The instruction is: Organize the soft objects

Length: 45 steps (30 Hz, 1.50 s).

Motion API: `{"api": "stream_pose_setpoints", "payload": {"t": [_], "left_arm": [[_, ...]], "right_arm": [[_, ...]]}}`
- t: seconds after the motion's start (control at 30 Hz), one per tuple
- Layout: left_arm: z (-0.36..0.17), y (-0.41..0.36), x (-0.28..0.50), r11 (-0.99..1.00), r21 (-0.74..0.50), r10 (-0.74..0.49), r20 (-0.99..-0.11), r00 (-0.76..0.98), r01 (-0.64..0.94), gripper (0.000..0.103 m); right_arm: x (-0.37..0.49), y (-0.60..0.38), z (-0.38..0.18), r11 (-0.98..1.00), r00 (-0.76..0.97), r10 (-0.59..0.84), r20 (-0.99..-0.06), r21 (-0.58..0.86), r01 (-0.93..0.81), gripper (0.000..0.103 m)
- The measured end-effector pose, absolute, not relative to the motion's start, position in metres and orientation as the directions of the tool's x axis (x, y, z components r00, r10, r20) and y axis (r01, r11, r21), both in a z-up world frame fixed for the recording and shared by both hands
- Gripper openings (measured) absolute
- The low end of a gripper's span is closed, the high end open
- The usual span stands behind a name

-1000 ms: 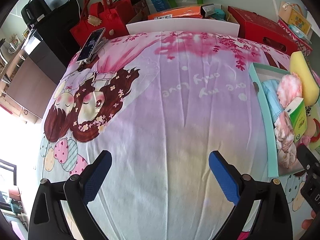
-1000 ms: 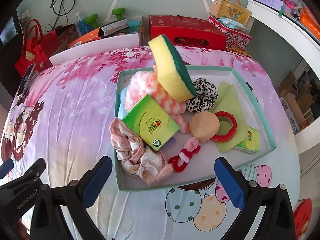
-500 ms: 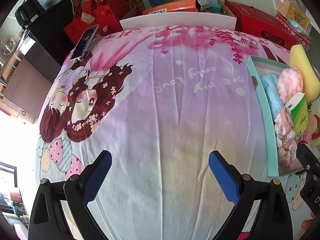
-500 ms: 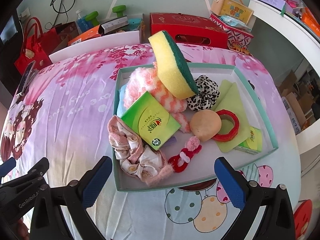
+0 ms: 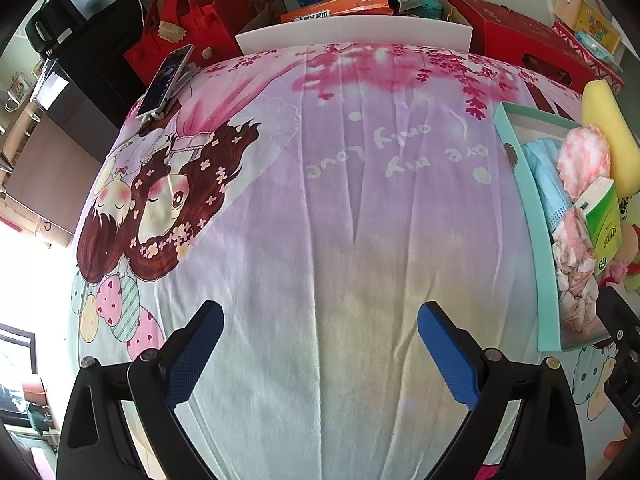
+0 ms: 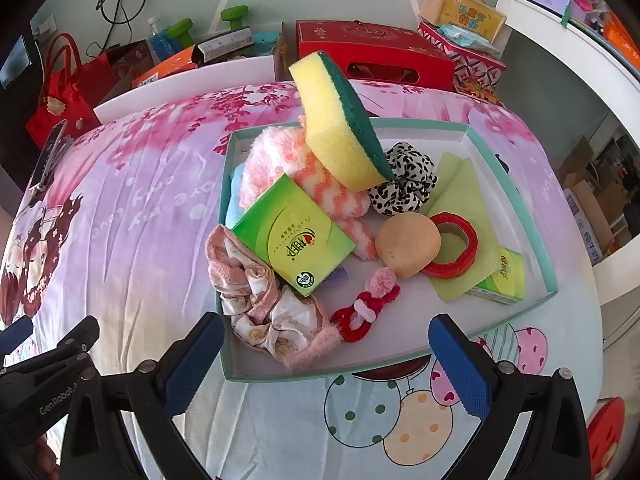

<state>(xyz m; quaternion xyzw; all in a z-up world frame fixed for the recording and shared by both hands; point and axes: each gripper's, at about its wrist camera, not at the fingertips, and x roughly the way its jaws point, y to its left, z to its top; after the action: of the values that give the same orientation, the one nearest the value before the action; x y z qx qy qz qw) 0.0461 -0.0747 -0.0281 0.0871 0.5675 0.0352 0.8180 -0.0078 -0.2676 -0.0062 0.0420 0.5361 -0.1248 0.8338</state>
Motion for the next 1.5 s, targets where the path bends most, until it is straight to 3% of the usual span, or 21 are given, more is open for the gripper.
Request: {"api": "stream_pose_setpoints", "payload": {"t": [1.5], "left_arm": [[-0.0327, -0.0721, 0.0475, 0.989, 0.147, 0.13, -0.936, 0.327, 0.029, 0.098]], "right_arm": [[-0.0067, -0.2673, -0.0092, 0.965, 0.38, -0.17, -0.909, -0.075, 0.253, 0.103]]}}
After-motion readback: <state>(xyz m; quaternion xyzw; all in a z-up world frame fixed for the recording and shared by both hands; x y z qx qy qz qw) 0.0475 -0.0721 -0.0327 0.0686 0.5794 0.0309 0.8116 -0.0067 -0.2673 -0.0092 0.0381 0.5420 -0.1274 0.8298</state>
